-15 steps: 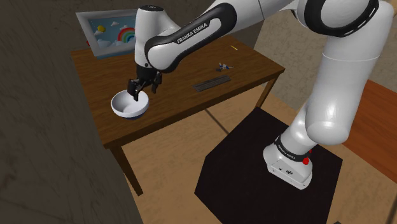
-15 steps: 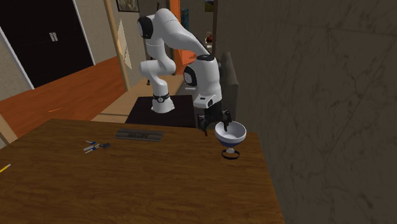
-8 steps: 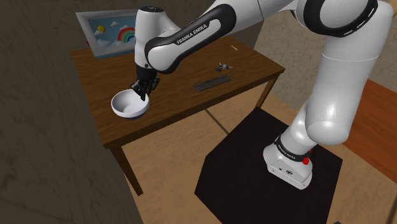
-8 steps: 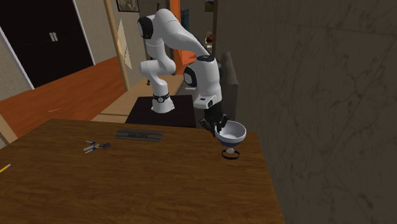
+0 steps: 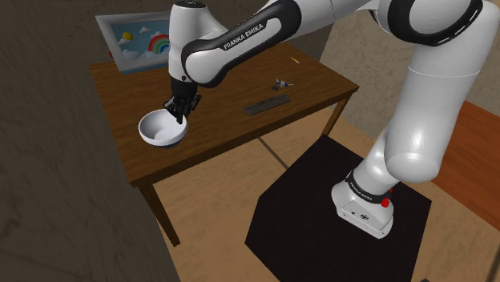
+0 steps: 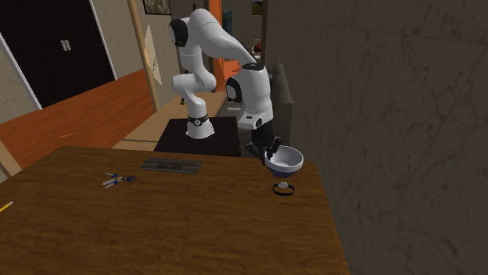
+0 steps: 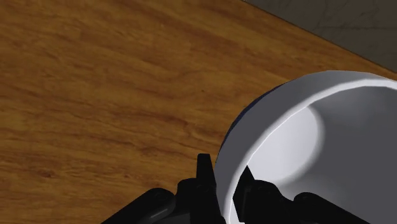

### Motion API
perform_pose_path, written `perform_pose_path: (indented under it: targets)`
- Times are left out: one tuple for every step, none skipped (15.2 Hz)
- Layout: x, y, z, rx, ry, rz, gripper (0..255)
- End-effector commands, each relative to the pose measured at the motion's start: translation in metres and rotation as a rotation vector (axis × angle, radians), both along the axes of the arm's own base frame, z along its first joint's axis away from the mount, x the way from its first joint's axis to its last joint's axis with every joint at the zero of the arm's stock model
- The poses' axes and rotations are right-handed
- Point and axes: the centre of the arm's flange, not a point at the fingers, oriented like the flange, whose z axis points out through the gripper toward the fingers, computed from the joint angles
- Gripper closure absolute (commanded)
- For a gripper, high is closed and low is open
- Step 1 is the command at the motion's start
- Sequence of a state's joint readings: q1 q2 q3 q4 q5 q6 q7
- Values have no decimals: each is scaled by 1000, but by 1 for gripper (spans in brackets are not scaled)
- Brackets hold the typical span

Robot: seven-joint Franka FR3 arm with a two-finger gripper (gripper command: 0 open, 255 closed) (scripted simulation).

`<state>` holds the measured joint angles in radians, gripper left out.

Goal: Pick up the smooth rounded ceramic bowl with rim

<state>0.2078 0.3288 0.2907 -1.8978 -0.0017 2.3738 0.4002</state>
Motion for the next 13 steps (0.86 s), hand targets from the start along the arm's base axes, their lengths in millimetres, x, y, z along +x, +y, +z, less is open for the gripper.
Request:
perform_pose_path:
  targets:
    - [1,0,11,0,0,0,255]
    - [1,0,17,0,0,0,255]
    - [1,0,22,0,0,0,255]
    - [1,0,27,0,0,0,255]
    - [1,0,33,0,0,0,255]
    - [1,0,38,0,0,0,255]
    - [1,0,43,0,0,0,255]
    - [1,0,48,0,0,0,255]
    - [1,0,54,0,0,0,255]
    - [1,0,59,0,0,0,255]
    - [1,0,64,0,0,0,255]
    - [1,0,65,0,0,0,255]
    - [1,0,65,0,0,0,255]
